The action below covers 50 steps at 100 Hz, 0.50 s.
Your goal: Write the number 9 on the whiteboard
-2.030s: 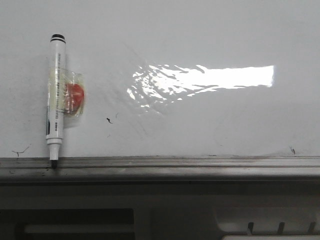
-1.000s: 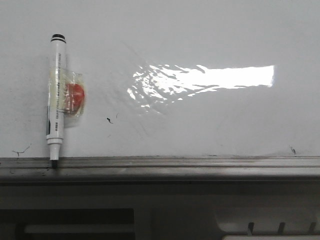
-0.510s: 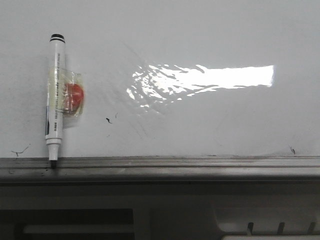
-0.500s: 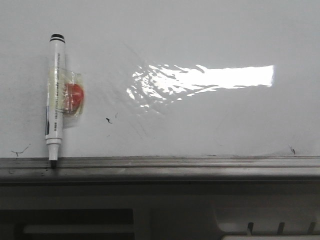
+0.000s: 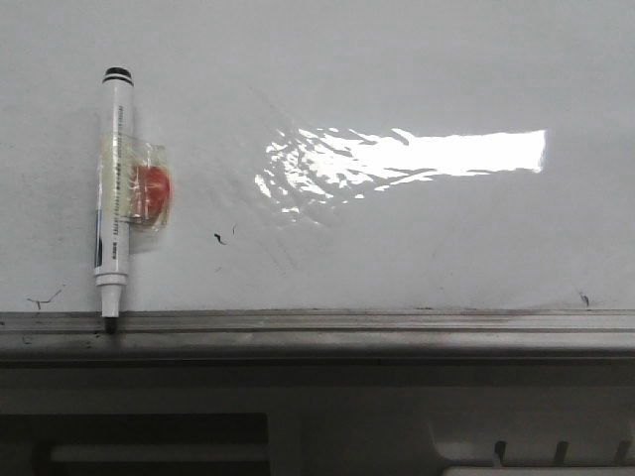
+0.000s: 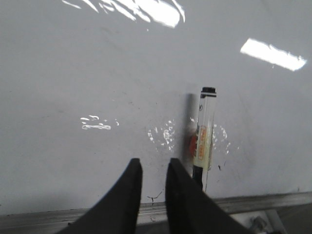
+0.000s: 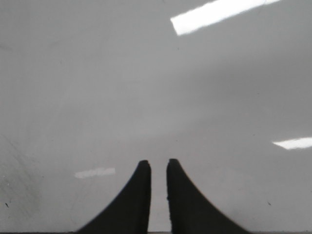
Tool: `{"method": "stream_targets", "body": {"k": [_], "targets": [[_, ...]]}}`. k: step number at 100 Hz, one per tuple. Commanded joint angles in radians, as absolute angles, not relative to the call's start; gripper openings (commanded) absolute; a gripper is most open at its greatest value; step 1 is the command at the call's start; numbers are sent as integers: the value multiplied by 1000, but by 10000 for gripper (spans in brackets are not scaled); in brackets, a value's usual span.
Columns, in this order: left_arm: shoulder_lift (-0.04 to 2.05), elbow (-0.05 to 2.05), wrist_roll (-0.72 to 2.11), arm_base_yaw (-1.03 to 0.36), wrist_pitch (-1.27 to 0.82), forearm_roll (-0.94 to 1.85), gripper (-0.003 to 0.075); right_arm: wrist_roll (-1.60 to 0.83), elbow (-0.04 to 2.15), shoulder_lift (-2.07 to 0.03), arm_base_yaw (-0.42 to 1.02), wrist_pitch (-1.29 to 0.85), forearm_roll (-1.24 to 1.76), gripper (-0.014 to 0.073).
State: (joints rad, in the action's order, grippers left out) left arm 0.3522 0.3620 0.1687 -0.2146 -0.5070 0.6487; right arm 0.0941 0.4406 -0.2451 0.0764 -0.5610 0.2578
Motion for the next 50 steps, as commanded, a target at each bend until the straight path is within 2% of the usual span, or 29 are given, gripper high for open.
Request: {"method": "stream_targets", "body": {"k": [1,8,15,32,50], "targets": [[495,484,210,-221,-552,644,268,68,530,-332,69,-551,252,243],[590,535,241,-221,-607,663,356,68,558,-375,69,-571,252,355],[676,560,300,-223,-646,728,376,68,568,-402,69,-571,252,414],[838,567,448,-278,-622,923,376,68,568,-417,69,-554,252,416],[952,573,484,-399,-485,963,376,68,568,-417,69,-544,252,416]]}}
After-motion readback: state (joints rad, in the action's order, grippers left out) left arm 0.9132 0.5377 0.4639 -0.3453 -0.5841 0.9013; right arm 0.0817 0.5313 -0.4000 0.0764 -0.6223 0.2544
